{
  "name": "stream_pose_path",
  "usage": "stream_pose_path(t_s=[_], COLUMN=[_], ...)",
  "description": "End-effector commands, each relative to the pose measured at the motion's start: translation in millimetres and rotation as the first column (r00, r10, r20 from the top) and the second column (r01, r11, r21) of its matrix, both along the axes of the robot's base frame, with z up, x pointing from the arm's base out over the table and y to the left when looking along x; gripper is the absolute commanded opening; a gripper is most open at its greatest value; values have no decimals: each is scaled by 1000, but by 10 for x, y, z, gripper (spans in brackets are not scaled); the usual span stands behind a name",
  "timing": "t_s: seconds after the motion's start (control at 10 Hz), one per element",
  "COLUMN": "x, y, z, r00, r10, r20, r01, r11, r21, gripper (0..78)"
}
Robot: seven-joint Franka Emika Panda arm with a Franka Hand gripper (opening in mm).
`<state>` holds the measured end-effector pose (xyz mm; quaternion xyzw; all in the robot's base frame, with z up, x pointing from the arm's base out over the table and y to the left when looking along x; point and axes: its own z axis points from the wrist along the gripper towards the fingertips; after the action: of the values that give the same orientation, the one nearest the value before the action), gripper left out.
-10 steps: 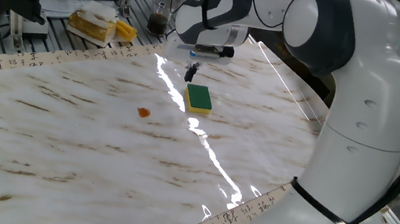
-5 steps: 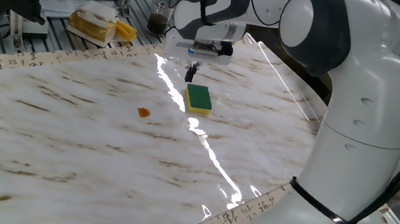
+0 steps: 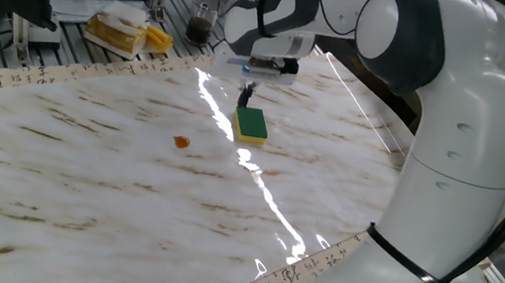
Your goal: Clean the tabletop with a sponge
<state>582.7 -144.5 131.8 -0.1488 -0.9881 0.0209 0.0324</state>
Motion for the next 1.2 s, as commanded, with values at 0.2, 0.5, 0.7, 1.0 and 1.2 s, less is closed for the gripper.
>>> stream_pose_path(t_s=[0.2,0.5,0.7,1.0,1.2], x=[-94,-36,-14,-4,2], y=[-173,-354,-420,-451,-443], z=[-158,-298,-342,-363,-389], r00=[999,997,996,996,997], r10=[29,69,85,80,74], r20=[25,40,39,33,31], r01=[-29,-69,-84,-80,-74], r11=[1000,998,996,997,997], r21=[-3,-5,-20,-18,-11], gripper=[0,0,0,0,0])
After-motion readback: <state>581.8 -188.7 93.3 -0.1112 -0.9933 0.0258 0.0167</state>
